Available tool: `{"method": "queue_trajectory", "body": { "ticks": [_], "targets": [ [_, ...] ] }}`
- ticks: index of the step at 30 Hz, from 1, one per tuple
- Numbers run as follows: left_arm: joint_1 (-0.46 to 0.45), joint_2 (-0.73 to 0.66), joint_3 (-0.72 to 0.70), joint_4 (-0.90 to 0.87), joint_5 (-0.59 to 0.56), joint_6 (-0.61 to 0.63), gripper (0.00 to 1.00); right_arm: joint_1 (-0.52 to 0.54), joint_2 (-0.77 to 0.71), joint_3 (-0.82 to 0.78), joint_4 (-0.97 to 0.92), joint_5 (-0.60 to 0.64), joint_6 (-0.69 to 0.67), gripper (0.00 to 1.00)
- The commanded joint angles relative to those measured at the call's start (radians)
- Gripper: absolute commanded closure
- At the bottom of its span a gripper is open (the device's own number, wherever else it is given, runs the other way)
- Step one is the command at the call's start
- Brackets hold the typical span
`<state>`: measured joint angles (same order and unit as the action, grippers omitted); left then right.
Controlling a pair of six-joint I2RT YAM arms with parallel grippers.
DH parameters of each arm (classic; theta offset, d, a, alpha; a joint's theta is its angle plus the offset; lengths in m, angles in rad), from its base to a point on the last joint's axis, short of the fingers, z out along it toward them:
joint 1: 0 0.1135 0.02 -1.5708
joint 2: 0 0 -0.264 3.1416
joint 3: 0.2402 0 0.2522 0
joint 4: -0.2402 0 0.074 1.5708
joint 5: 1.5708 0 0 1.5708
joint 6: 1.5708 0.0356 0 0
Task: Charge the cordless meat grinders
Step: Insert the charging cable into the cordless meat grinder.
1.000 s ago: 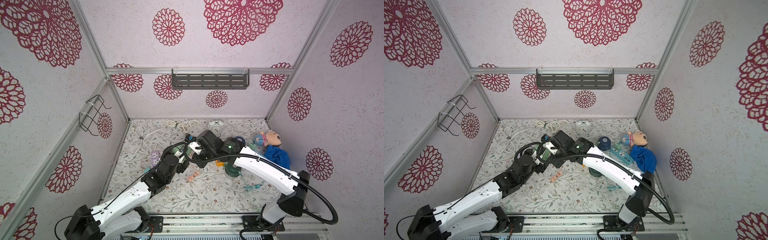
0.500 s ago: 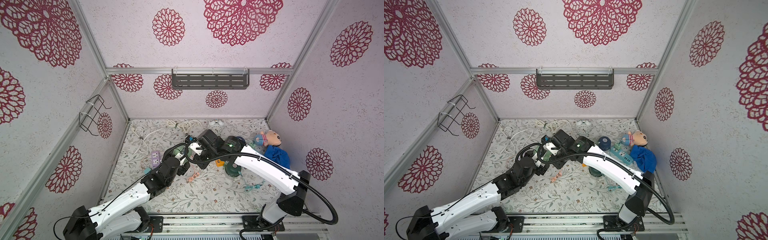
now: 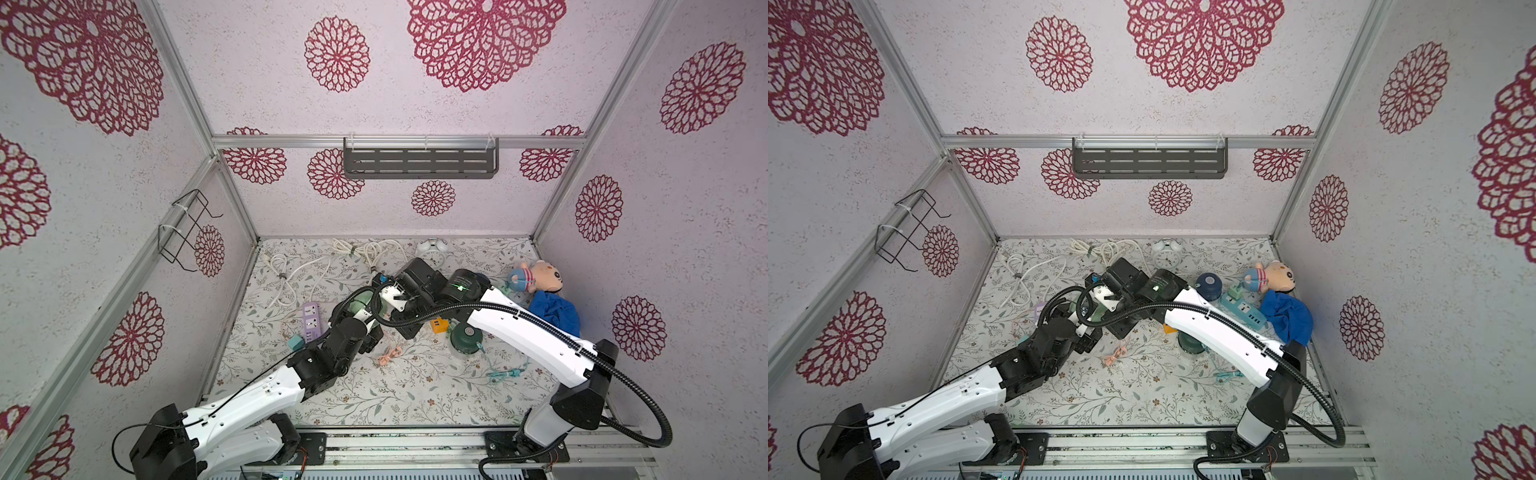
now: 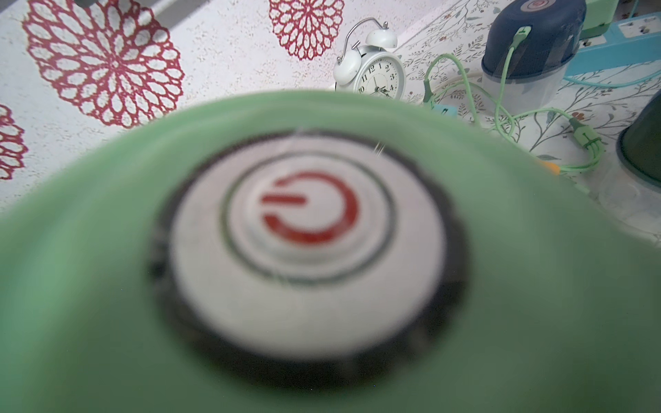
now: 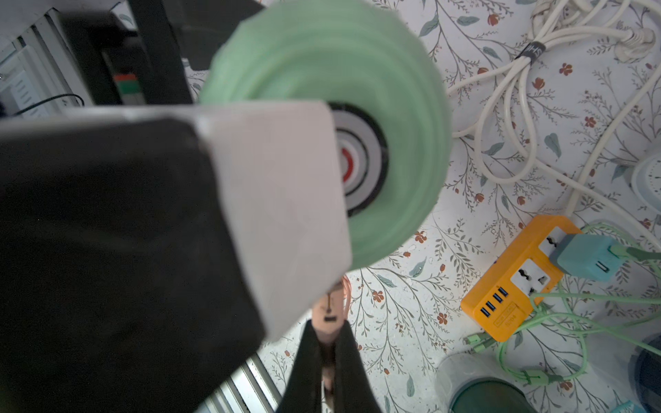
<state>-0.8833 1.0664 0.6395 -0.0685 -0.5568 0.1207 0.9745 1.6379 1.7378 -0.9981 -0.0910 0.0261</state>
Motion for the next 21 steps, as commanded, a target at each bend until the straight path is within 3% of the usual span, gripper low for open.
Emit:
{"method": "queue_trajectory", "body": {
  "ticks": [1, 21],
  "targets": [
    [-0.108, 0.021, 0.022, -0.002, 0.147, 0.101, 0.66, -0.002, 0.008, 0.085, 0.304, 0.003, -0.026, 1.0],
    [-0.189, 0.062, 0.045, 0.056, 0.137, 0.074, 0.67, -0.032, 0.074, 0.14, 0.31, -0.058, -0.03, 1.0]
  ]
}}
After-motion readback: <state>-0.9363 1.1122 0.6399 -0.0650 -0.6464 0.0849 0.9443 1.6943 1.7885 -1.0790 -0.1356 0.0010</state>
